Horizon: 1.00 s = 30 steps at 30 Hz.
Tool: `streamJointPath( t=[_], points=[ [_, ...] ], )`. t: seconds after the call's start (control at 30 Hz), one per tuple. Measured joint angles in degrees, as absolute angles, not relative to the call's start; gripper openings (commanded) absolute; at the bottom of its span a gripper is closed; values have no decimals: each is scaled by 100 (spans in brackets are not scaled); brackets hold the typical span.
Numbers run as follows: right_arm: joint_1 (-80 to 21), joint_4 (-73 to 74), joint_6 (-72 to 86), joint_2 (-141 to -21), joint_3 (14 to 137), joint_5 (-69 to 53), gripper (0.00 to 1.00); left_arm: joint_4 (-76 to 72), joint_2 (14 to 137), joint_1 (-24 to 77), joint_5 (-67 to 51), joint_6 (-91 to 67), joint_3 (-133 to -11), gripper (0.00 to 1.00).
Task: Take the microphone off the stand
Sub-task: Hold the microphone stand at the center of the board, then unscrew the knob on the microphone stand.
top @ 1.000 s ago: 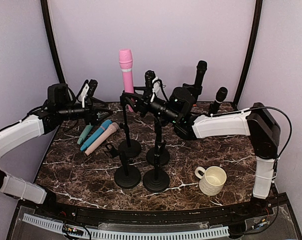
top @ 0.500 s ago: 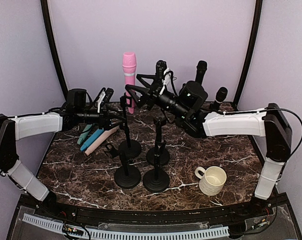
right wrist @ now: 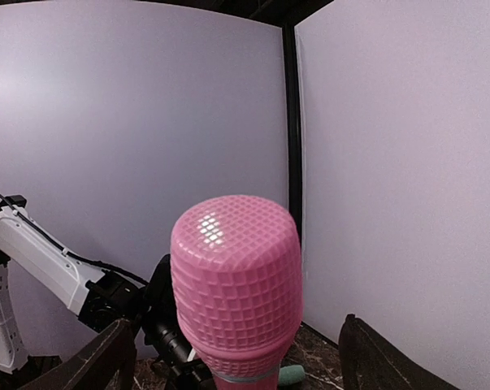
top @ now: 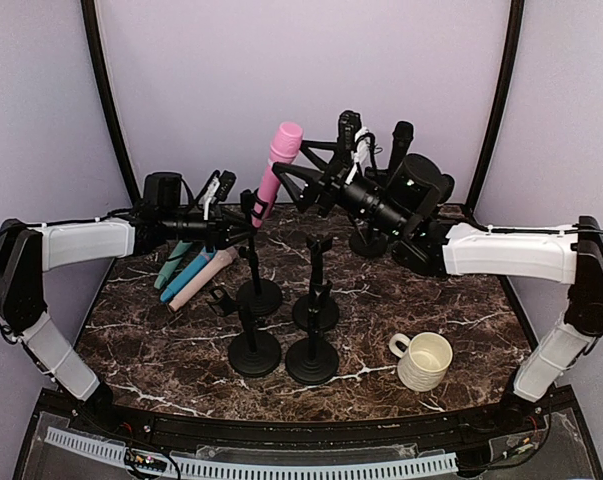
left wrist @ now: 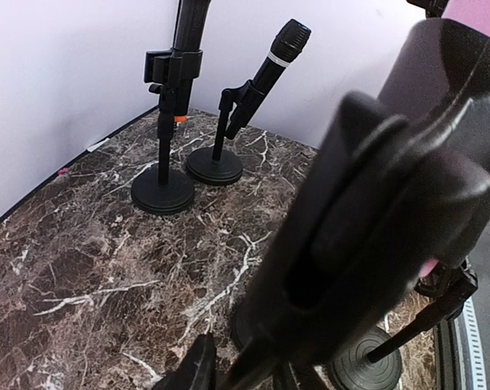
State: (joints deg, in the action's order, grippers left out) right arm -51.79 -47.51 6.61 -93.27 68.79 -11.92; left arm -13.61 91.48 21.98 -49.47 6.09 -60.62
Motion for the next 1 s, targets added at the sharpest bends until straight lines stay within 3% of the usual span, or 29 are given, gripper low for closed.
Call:
streamJointPath(
  t=[0.3,0.57,1.0],
  points=[
    [-5179,-4447,502,-8691,6477,-893,87,-1562,9148,2283,-4711,858,-6064,0],
    [-5181,-4268,504,-8274,5966,-613,88,-1894,8799,2596,-4036,934,-5592,0],
    [-5260,-4254,659,-7942,5424,-222,87,-3192,8337,3242,-1203,510,-4644,0]
  ],
)
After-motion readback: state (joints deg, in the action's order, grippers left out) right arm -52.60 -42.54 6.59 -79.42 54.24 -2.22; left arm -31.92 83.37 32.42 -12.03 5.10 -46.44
